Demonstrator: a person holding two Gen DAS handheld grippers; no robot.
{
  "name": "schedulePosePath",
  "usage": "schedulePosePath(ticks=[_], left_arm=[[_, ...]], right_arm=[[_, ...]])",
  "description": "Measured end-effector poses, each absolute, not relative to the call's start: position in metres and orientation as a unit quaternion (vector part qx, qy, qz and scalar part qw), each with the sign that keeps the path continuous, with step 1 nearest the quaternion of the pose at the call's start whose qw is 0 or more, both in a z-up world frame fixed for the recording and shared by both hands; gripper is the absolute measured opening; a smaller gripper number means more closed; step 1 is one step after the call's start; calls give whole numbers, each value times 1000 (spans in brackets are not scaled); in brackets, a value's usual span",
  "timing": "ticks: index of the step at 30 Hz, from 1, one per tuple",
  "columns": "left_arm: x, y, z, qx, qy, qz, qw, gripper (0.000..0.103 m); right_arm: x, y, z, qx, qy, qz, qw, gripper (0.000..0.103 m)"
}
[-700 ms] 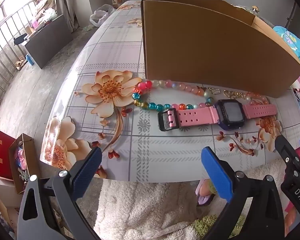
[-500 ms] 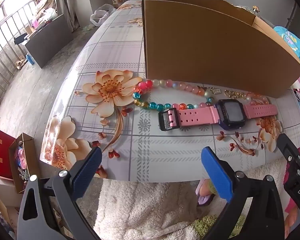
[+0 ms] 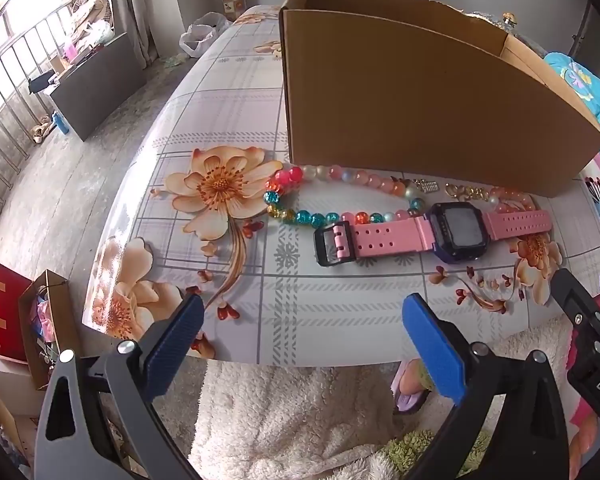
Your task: Organize jewelry
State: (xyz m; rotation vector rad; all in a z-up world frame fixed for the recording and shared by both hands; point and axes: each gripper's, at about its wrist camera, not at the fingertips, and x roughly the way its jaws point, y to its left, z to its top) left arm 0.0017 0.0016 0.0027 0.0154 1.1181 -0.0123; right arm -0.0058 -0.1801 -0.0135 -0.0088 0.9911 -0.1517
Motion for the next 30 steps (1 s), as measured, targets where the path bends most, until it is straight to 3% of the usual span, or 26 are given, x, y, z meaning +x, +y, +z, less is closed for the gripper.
schedulePosePath(ticks=[30], left_arm=[[-2,7,3,13,527,3,850,97]], right_arm=[[-7,-181,-15,-5,473,-75,878,96]])
